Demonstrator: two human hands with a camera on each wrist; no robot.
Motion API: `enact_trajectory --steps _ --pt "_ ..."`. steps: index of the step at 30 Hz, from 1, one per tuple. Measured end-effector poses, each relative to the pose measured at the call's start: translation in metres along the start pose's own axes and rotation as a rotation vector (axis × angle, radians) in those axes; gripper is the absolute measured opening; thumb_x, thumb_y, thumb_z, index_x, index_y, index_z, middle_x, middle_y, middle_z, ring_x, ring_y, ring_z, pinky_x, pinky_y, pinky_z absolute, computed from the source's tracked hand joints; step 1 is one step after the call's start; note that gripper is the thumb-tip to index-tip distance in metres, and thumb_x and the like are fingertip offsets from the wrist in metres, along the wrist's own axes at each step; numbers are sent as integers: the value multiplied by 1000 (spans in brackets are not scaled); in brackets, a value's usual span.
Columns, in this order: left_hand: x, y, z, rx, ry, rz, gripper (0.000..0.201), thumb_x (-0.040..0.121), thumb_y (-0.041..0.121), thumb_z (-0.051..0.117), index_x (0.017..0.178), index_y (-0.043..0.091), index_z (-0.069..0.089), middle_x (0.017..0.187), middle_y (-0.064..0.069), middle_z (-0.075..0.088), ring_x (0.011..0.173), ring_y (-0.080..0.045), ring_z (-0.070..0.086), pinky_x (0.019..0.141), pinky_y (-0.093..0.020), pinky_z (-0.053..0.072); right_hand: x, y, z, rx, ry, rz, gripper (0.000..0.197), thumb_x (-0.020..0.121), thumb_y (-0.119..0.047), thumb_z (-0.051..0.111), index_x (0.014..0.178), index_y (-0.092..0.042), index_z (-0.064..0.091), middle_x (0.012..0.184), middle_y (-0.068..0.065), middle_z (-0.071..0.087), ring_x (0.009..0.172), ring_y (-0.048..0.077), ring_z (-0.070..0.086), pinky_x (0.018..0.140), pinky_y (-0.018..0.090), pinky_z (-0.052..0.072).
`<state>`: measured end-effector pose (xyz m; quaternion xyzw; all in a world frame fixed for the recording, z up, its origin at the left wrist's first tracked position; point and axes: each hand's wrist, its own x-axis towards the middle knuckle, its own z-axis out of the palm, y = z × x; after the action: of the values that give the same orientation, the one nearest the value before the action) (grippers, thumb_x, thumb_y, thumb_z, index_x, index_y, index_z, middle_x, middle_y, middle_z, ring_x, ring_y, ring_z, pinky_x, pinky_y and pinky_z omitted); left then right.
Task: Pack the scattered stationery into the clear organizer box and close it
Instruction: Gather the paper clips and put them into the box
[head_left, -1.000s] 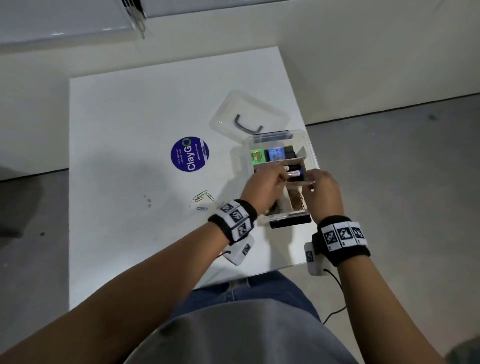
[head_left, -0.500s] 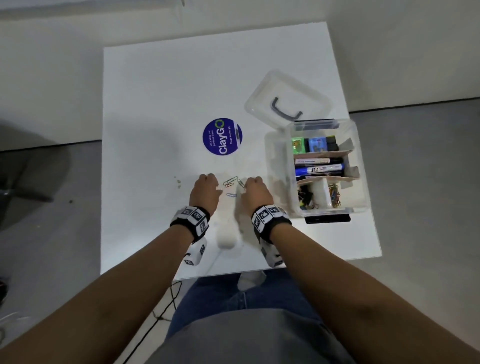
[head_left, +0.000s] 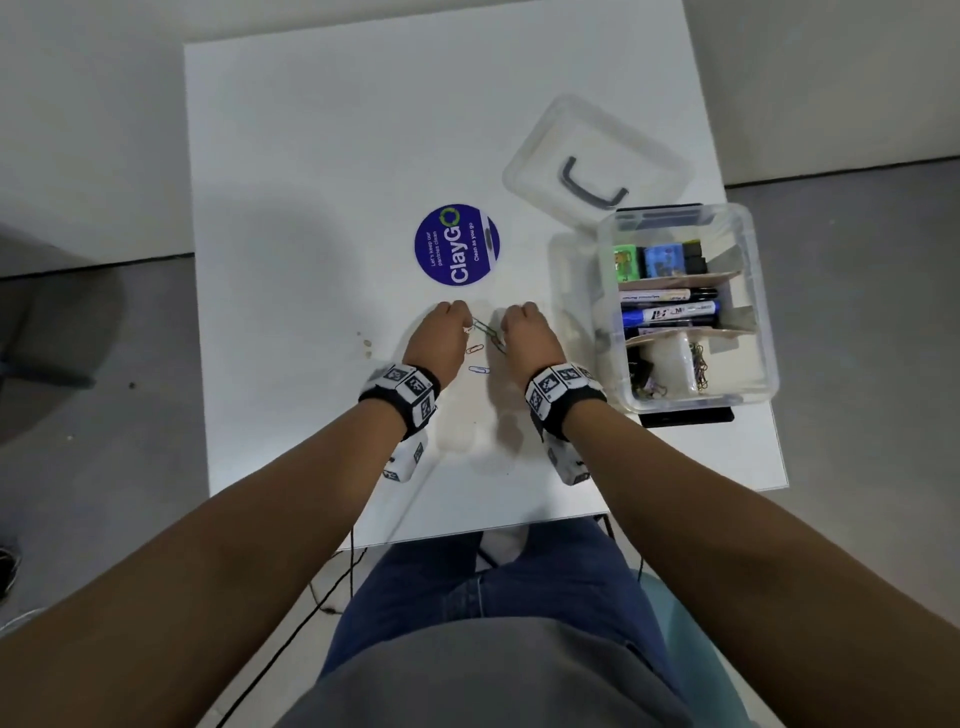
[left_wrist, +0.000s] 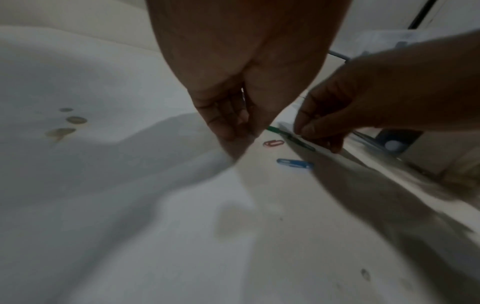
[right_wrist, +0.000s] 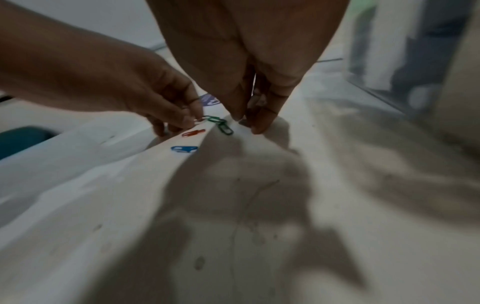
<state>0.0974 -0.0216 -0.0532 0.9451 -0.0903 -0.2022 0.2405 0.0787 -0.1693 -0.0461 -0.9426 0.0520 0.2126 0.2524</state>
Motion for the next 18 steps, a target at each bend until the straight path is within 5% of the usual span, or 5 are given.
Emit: enact_trajectory --steps 6,10,14,18 --pt "-11 -7 0 -55 -12 64 27 89 0 49 114 7 55 107 -12 59 95 -28 58 81 -36 47 -24 -4 18 -31 -11 -115 48 77 -24 72 115 -1 53 118 18 50 106 33 48 86 39 48" --pt "1 -1 -12 -82 -14 62 26 90 2 50 115 7 55 106 -11 61 97 -25 59 82 -31 45 -30 -13 19 -51 20 -136 34 90 -14 52 120 2 51 120 20 51 108 35 49 87 39 46" --pt "8 4 -21 -44 -241 166 35 86 3 52 120 13 51 86 -1 63 82 -22 61 79 -39 52 -27 -10 15 -65 -5 -150 33 98 -18 43 120 4 51 120 22 53 110 35 49 86 37 43" --pt "5 5 -16 117 -231 189 31 90 8 54 121 11 50 99 -9 68 88 -30 64 77 -40 51 -30 -12 1 -217 -45 -202 35 97 0 29 129 7 42 127 24 49 117 37 46 96 38 38"
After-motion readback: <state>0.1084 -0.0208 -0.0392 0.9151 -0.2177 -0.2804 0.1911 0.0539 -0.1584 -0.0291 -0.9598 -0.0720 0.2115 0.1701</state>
